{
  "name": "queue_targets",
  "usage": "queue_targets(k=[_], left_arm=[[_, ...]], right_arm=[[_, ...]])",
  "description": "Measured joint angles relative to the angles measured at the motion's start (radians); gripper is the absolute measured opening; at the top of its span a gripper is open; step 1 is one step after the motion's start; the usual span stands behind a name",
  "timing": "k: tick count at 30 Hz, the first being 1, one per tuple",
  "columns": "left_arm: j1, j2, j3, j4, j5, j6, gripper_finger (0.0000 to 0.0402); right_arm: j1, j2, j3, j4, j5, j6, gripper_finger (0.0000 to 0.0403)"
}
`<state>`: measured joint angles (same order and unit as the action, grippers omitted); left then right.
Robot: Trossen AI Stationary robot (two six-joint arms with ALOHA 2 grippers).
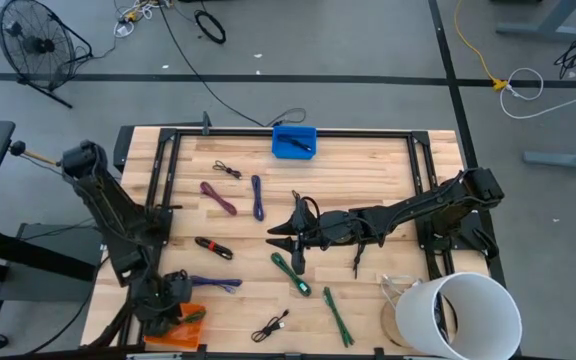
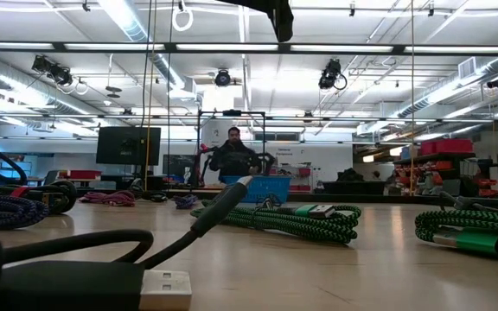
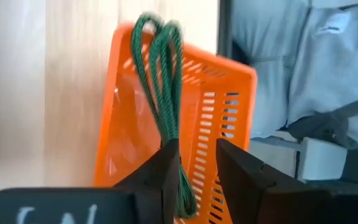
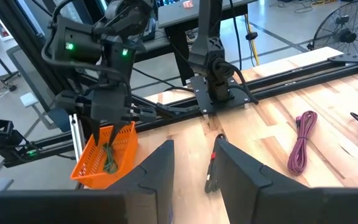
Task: Pick & Place USB Port
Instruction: Put the black charger cable into the blue bin
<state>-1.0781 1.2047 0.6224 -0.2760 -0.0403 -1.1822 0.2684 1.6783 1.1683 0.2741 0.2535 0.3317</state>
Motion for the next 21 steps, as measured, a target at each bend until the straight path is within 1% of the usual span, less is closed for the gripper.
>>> queue_targets(k=[4,8,12,15,18,21], left_arm=[[0.053,-0.072,0.000,-0.002,0.026,0.107,0.0100],[0.124,-0.157,0.000,-0.048,0.036,0.275,0.0092],[0.210,-0.229,0.000,-0.198,-0.015,0.434,0.0083],[0.284,-0.258,0.000,-0.350,-0.076,0.482,0.0079],[0.350,-0.255,-0.001,-0.485,-0.109,0.526,0.0079],[0.388,-0.234,-0.011,-0.537,-0.126,0.617,0.0088]], right_arm=[[0.000,0.000,0.000,0.000,0.000,0.000,0.0116],[0.000,0.000,0.000,0.000,0.000,0.000,0.0116],[0.000,0.000,0.000,0.000,0.000,0.000,0.0116],[0.000,0.000,0.000,0.000,0.000,0.000,0.0116],[0.000,0.000,0.000,0.000,0.000,0.000,0.0116],[0.000,0.000,0.000,-0.001,0.000,0.000,0.0116]])
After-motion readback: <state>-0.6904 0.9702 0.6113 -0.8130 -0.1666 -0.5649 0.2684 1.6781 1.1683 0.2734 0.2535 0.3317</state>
